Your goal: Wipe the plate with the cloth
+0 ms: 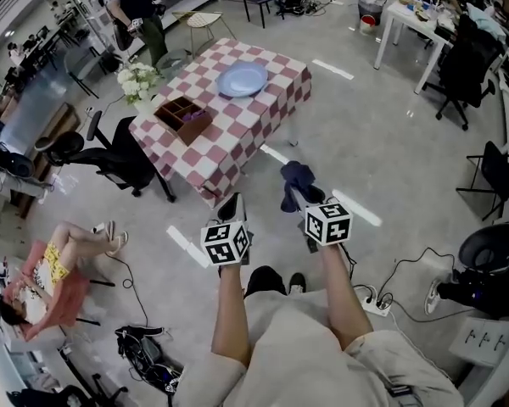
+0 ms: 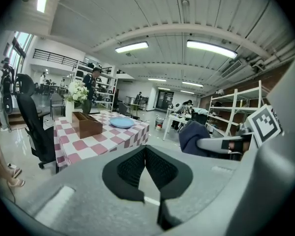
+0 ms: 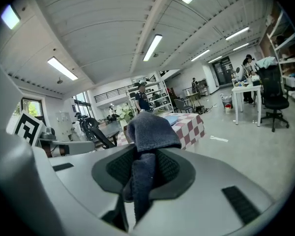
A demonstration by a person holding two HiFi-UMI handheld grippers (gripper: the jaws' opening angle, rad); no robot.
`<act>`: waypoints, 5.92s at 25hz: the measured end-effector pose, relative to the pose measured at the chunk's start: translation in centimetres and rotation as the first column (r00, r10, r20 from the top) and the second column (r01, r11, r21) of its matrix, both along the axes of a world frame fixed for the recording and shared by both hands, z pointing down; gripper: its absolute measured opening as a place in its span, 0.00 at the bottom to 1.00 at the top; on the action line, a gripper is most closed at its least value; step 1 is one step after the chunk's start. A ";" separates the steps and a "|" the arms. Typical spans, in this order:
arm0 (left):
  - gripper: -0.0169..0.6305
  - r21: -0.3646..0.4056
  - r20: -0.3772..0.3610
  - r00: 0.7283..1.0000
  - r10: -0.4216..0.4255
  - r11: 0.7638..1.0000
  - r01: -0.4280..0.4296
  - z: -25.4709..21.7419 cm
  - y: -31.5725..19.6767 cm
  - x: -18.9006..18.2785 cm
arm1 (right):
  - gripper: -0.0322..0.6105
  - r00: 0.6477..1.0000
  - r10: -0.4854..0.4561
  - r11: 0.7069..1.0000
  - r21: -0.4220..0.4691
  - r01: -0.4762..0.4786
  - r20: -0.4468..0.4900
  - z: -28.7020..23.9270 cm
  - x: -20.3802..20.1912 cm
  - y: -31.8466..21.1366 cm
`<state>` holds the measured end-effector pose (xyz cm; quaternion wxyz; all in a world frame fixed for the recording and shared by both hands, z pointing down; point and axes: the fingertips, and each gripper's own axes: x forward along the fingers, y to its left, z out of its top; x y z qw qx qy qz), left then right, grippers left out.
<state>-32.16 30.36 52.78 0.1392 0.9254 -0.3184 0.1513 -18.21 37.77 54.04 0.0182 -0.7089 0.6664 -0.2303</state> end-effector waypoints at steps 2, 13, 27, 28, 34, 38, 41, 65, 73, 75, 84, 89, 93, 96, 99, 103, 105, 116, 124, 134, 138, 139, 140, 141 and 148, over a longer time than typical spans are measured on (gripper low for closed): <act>0.04 0.005 0.009 1.000 0.005 1.000 -0.005 0.0 -0.2 1.0 | 0.21 1.000 0.003 1.000 0.000 -0.003 0.019 0.3 1.0 0.0; 0.04 0.007 0.006 1.000 0.024 1.000 -0.024 -0.2 -5.5 7.2 | 0.21 1.000 0.000 1.000 -0.005 0.000 -0.015 0.3 5.8 -5.1; 0.04 -0.023 0.002 0.998 0.064 0.998 -0.064 -0.1 -15.9 14.8 | 0.21 1.000 0.028 0.999 -0.026 -0.028 -0.012 0.2 12.1 -14.8; 0.04 -0.030 -0.007 0.998 0.060 0.998 -0.060 -0.1 -16.6 15.0 | 0.21 1.000 0.027 0.999 -0.032 -0.028 -0.015 0.2 12.4 -15.3; 0.04 -0.070 -0.040 0.998 0.044 0.996 -0.047 0.7 -21.3 16.8 | 0.21 0.998 0.025 0.995 -0.090 -0.030 -0.052 1.1 14.2 -19.2; 0.04 -0.091 -0.050 0.998 0.033 0.995 -0.037 1.1 -24.6 17.9 | 0.21 0.998 0.028 0.995 -0.097 -0.033 -0.062 0.7 15.7 -22.6; 0.04 -0.099 -0.050 0.999 0.015 0.995 -0.020 0.9 -27.5 18.5 | 0.21 0.997 0.016 0.995 -0.098 -0.023 -0.072 0.1 16.3 -25.6; 0.04 -0.111 0.036 0.997 -0.074 0.991 0.077 4.6 -41.9 21.6 | 0.21 0.992 -0.122 0.988 -0.095 0.123 0.023 3.8 20.1 -42.9; 0.04 -0.133 0.045 0.984 -0.170 0.976 0.174 5.8 -47.5 24.9 | 0.21 0.973 -0.231 0.968 -0.095 0.231 0.017 4.1 23.7 -50.1; 0.04 -0.138 0.054 0.981 -0.187 0.971 0.193 5.9 -48.9 25.8 | 0.21 0.967 -0.254 0.963 -0.092 0.255 0.024 3.9 24.7 -52.1; 0.04 -0.170 0.077 0.937 -0.340 0.922 0.348 6.4 -54.4 26.5 | 0.21 0.903 -0.429 0.900 -0.074 0.429 0.012 1.9 24.4 -60.6; 0.04 -0.190 0.083 0.901 -0.425 0.881 0.433 7.8 -56.0 24.8 | 0.21 0.841 -0.540 0.838 -0.086 0.539 0.016 3.3 22.6 -64.0; 0.04 -0.218 0.095 0.841 -0.533 0.813 0.540 9.2 -56.6 22.3 | 0.21 0.775 -0.632 0.770 -0.120 0.627 -0.005 4.6 21.2 -65.7; 0.04 -0.269 0.100 0.790 -0.605 0.748 0.607 10.7 -55.8 21.0 | 0.21 0.725 -0.688 0.716 -0.157 0.680 0.001 5.7 20.7 -66.2; 0.04 -0.336 0.092 0.746 -0.660 0.685 0.647 12.6 -55.5 20.2 | 0.21 0.689 -0.724 0.677 -0.182 0.713 0.007 6.8 20.5 -67.4; 0.04 -0.405 0.154 0.705 -0.693 0.606 0.684 15.6 -53.6 20.3 | 0.21 0.638 -0.769 0.615 -0.228 0.755 0.038 9.0 20.3 -67.6; 0.05 -0.429 0.179 0.687 -0.704 0.573 0.698 16.8 -53.1 20.5 | 0.21 0.603 -0.796 0.575 -0.248 0.780 0.053 10.0 19.9 -67.5; 0.19 -0.603 0.068 0.654 -0.753 0.492 0.628 19.2 -53.2 22.0 | 0.21 0.477 -0.874 0.435 -0.278 0.856 0.099 12.3 18.7 -67.0; 0.13 -0.554 0.190 0.693 -0.695 0.507 0.660 20.8 -53.8 23.0 | 0.21 0.481 -0.873 0.439 -0.303 0.846 0.079 12.0 20.2 -66.5; 0.06 -0.506 0.101 0.676 -0.730 0.547 0.667 16.9 -53.9 23.3 | 0.21 0.490 -0.871 0.465 -0.283 0.839 0.022 9.8 19.7 -65.6; 0.06 -0.450 0.071 0.662 -0.746 0.569 0.689 14.3 -53.9 22.9 | 0.21 0.469 -0.883 0.460 -0.263 0.848 -0.033 8.4 18.3 -64.9; 0.06 -0.439 0.059 0.658 -0.750 0.573 0.692 13.7 -54.0 22.8 | 0.21 0.461 -0.886 0.456 -0.260 0.851 -0.046 8.1 18.0 -64.8; 0.06 -0.430 0.045 0.655 -0.754 0.577 0.694 13.0 -54.0 22.7 | 0.21 0.450 -0.891 0.448 -0.258 0.856 -0.056 7.8 17.6 -64.6; 0.06 -0.420 0.033 0.654 -0.756 0.583 0.696 12.2 -54.1 22.7 | 0.21 0.435 -0.898 0.436 -0.258 0.862 -0.063 7.5 17.2 -64.4; 0.06 -0.335 -0.018 0.683 -0.731 0.648 0.684 8.4 -54.3 24.0 | 0.21 0.369 -0.919 0.394 -0.258 0.882 -0.142 5.9 15.2 -63.5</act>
